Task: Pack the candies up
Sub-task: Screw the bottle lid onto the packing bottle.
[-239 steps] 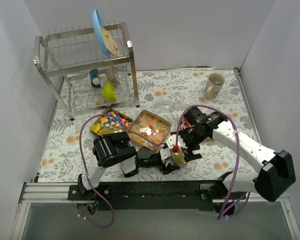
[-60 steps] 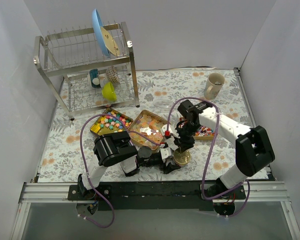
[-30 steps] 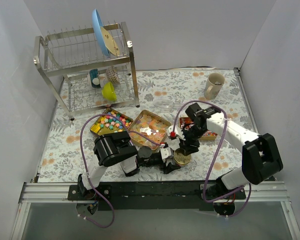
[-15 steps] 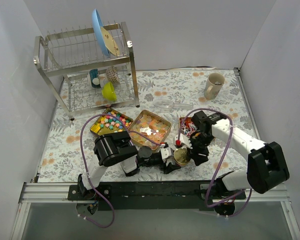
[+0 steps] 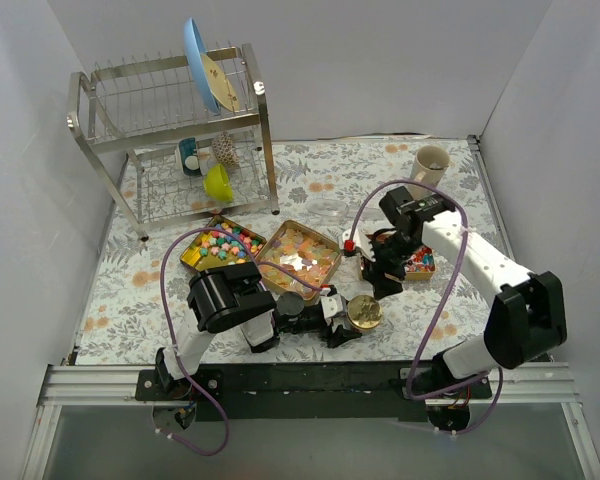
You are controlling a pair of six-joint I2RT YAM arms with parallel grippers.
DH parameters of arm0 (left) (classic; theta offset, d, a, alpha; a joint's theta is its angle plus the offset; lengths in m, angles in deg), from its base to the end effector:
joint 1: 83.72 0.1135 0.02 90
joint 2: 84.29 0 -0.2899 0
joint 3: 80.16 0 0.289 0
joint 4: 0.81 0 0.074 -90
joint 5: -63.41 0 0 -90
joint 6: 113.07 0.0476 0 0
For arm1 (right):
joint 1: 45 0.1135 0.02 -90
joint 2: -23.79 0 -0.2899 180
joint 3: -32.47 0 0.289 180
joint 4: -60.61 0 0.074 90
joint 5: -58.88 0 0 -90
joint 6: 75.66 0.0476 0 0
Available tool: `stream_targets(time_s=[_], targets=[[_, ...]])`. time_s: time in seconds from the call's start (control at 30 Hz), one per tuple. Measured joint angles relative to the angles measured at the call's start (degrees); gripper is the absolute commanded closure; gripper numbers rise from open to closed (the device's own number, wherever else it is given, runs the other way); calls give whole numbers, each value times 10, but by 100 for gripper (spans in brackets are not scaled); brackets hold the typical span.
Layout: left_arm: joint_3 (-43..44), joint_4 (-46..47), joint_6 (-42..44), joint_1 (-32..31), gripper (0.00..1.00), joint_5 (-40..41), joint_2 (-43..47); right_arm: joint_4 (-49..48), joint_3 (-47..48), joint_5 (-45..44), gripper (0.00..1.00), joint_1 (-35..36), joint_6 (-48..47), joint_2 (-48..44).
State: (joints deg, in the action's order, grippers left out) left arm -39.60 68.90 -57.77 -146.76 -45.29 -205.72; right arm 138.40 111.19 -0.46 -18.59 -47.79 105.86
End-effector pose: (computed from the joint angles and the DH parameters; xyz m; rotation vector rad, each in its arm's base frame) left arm 0.1378 -0.3045 0.0525 0.7542 1.8783 -1.4591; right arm 0.2455 0.1490 0.2702 -1.9684 1.9352 0.6545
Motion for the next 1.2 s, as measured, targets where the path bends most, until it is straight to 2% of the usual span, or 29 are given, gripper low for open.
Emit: stream_targets(time_s=[0.23,0.4,0.8,1.2], targets=[[0,0,0,0,100,0,0,2,15,23,31,31,-36,90],[0,0,0,0,100,0,0,3,28,33,31,48,-57,121],[0,0,-3,5,100,-8,0,16,4,36,31,67,-76,114],[0,0,-3,9,100,-17,-2,-27,-51,7,30,66,-68,57]])
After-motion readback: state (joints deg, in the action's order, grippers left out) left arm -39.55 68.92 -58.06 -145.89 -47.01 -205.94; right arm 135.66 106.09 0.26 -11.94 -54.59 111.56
